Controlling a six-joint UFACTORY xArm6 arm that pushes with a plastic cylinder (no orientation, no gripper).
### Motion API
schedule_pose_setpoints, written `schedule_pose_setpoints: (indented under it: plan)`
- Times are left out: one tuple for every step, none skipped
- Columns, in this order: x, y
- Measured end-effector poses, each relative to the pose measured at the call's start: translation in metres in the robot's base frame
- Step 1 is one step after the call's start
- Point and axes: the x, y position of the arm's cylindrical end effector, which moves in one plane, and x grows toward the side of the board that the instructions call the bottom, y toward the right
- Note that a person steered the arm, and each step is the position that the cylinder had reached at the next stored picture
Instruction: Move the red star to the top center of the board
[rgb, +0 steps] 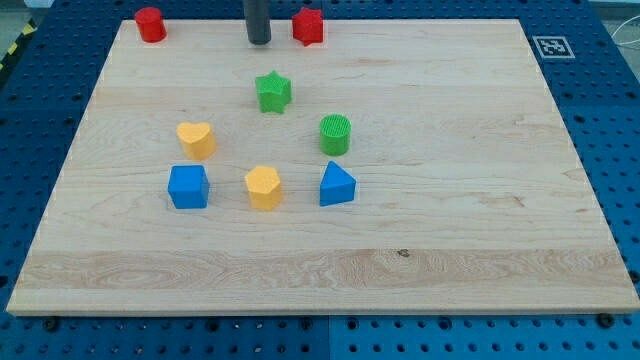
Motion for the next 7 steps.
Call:
schedule_pose_setpoints:
  plan:
    - [-0.015, 0.007]
    - [-0.015, 0.021]
    - [-0.014, 0.026]
    - [-0.012, 0.031]
    - [-0.01, 0.04]
    - [-0.009, 0.044]
    - [0.007, -0.001]
